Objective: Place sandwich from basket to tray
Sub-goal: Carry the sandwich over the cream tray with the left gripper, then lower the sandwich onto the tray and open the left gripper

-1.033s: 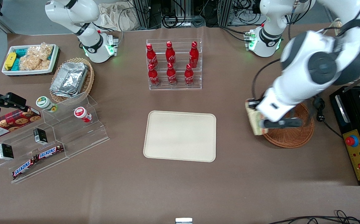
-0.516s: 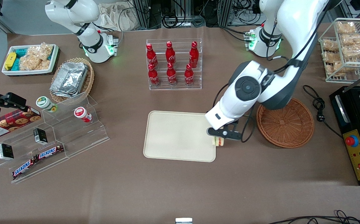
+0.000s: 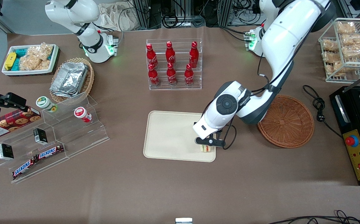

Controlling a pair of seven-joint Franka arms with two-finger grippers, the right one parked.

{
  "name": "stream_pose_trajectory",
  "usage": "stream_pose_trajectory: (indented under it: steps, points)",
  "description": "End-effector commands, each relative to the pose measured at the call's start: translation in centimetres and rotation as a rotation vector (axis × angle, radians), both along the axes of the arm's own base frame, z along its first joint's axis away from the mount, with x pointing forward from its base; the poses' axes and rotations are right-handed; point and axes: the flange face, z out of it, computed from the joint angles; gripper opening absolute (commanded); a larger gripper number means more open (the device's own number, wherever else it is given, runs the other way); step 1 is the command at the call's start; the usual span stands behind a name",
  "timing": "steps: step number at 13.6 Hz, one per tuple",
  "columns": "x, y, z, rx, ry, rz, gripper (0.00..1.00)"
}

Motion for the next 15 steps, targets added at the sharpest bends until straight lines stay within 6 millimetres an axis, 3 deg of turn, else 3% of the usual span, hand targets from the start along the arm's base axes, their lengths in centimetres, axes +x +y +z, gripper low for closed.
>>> stream_pose_trajectory:
  steps: [1, 2, 4, 6, 9, 13, 15]
  points:
    - [0.1, -0.7, -1.4, -0.002, -0.009, 0.019, 0.06]
    - [0.0, -0.7, -1.5, -0.001, -0.007, 0.019, 0.18]
    - [-0.1, -0.8, -1.7, 0.000, -0.002, 0.029, 0.51]
    - [0.0, -0.7, -1.5, -0.001, 0.001, 0.066, 0.94]
    - [0.2, -0.7, -0.1, 0.001, -0.003, 0.123, 0.99]
    - [0.2, 1.0, 8.5, 0.075, -0.039, 0.128, 0.99]
    - [1.3, 4.6, 12.5, 0.100, -0.056, 0.172, 0.99]
